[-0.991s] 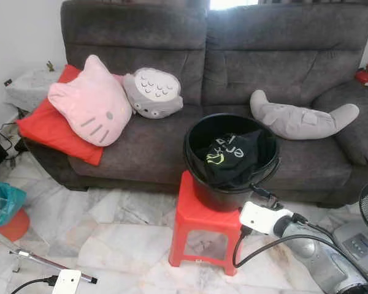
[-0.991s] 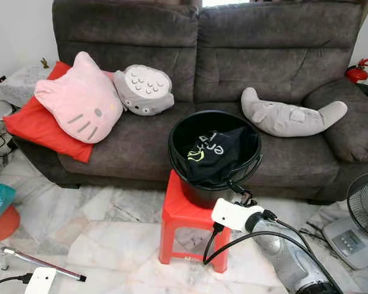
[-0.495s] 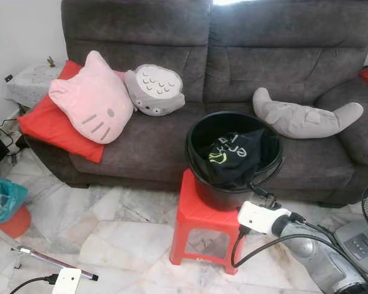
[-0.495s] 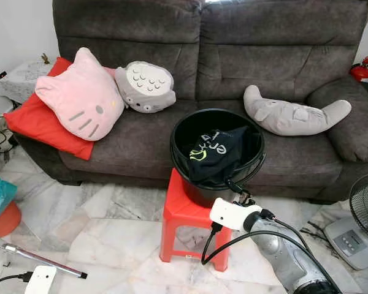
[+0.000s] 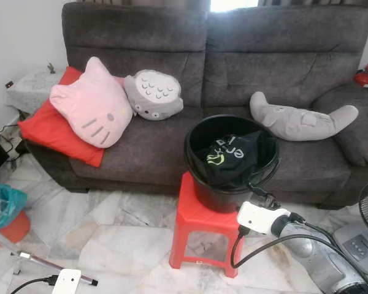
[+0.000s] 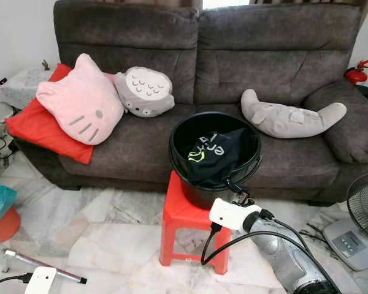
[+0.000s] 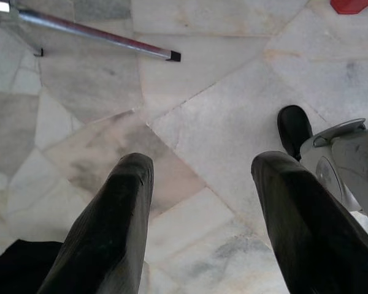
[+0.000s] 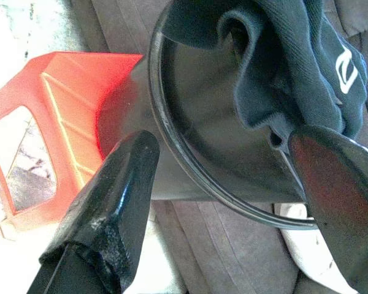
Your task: Hang hanger
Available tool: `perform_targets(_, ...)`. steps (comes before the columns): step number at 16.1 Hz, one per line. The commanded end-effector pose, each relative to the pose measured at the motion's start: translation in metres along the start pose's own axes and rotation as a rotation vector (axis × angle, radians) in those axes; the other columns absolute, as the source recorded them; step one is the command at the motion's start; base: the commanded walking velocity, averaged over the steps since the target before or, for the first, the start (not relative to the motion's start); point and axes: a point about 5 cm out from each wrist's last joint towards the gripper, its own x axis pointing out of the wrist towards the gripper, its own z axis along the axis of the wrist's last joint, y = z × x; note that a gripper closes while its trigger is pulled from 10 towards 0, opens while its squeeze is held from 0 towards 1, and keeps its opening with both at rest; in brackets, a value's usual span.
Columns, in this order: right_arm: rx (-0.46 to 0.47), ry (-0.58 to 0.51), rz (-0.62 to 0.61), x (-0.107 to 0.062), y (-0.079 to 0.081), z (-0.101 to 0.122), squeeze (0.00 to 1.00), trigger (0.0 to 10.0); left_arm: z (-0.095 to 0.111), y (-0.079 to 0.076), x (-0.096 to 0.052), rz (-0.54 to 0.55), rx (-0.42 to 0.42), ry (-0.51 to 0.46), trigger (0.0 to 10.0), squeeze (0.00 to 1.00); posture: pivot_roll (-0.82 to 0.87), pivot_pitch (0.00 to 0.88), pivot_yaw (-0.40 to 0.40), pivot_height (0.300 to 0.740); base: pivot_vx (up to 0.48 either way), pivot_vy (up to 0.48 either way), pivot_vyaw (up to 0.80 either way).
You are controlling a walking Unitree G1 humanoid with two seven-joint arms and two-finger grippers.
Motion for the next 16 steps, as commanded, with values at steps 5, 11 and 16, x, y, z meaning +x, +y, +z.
perform_targets(5,-0.017,-0.024,0.0,0.0028,-0.0005,0.0074,0.0,10.0,-0.002,0.0039,-0.0006,0.006,0.013,0.015,10.0,0.0,-0.18,0.0,0.042,0.719,0.295,0.0,0.0)
perform_targets(11,-0.019,-0.026,-0.001,0.0036,-0.0007,0.0075,0.0,10.0,-0.0019,0.0037,-0.0005,0.006,0.012,0.015,10.0,0.0,-0.18,0.0,0.041,0.719,0.301,0.0,0.0)
perform_targets(16,-0.021,-0.027,0.003,0.0036,-0.0006,0.0079,0.0,10.0,-0.0018,0.0035,-0.0005,0.008,0.012,0.015,10.0,0.0,-0.18,0.0,0.04,0.719,0.289,0.0,0.0)
